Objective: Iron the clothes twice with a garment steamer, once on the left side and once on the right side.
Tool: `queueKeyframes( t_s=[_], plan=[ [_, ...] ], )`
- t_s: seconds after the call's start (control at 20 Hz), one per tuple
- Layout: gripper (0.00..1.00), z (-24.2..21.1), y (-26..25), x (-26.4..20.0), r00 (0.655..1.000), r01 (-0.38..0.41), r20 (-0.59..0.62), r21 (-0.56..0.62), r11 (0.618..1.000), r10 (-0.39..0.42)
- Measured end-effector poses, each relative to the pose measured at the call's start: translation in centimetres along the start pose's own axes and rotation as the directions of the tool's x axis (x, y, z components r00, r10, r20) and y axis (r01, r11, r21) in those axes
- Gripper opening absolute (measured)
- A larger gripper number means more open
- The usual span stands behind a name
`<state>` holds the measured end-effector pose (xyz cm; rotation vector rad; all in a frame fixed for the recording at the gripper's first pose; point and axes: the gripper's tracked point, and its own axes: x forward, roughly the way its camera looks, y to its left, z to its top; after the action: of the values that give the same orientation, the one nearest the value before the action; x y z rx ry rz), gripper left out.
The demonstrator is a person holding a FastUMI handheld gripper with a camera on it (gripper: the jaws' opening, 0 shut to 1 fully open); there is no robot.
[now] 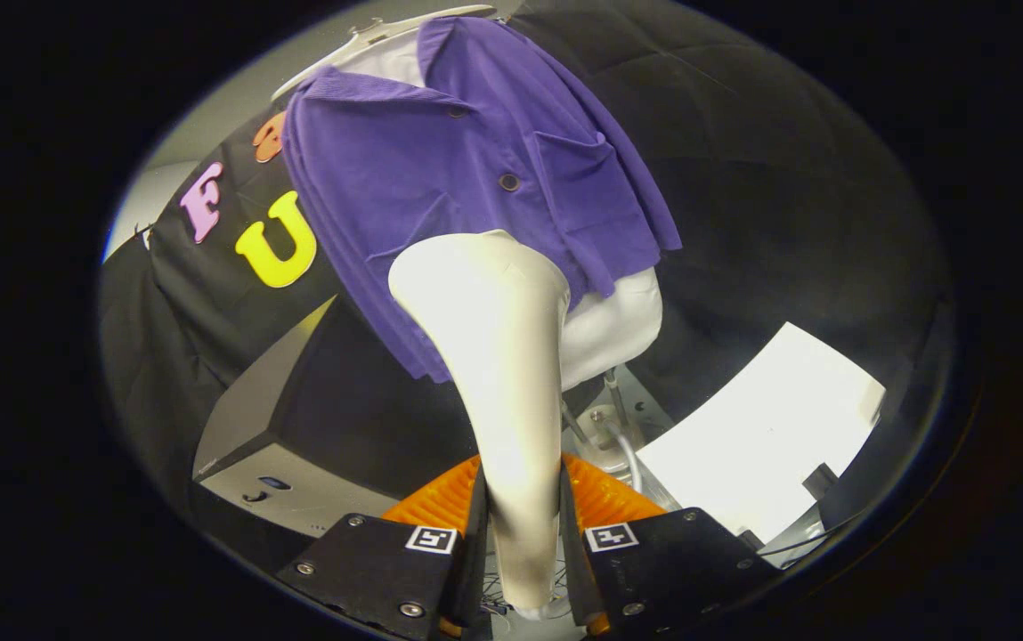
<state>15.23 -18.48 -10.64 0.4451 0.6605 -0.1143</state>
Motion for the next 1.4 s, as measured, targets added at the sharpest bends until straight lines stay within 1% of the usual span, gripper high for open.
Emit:
queueKeyframes(
  t_s=[0.2,0.45,0.7,0.85,1.0,1.1,1.25,1.4],
  plan=[
    [0.38,-1.3,3.1,-4.2,0.999,-0.045,0.023,-0.074,0.996,0.047],
    [0.38,-3.3,6.8,-8.6,0.992,-0.109,0.047,-0.149,0.983,0.117],
    [0.38,-5.4,10.2,-12.0,0.985,-0.159,0.034,-0.211,0.964,0.170],
    [0.38,-6.1,12.0,-13.4,0.981,-0.178,0.033,-0.247,0.953,0.192],
    [0.38,-6.4,13.1,-14.0,0.978,-0.187,0.045,-0.249,0.950,0.204],
    [0.38,-6.7,13.7,-14.1,0.976,-0.199,0.031,-0.254,0.947,0.213],
    [0.38,-7.2,14.1,-13.8,0.975,-0.209,0.014,-0.266,0.941,0.221],
    [0.38,-8.0,14.3,-14.7,0.972,-0.226,-0.004,-0.273,0.935,0.234]
  ],
)
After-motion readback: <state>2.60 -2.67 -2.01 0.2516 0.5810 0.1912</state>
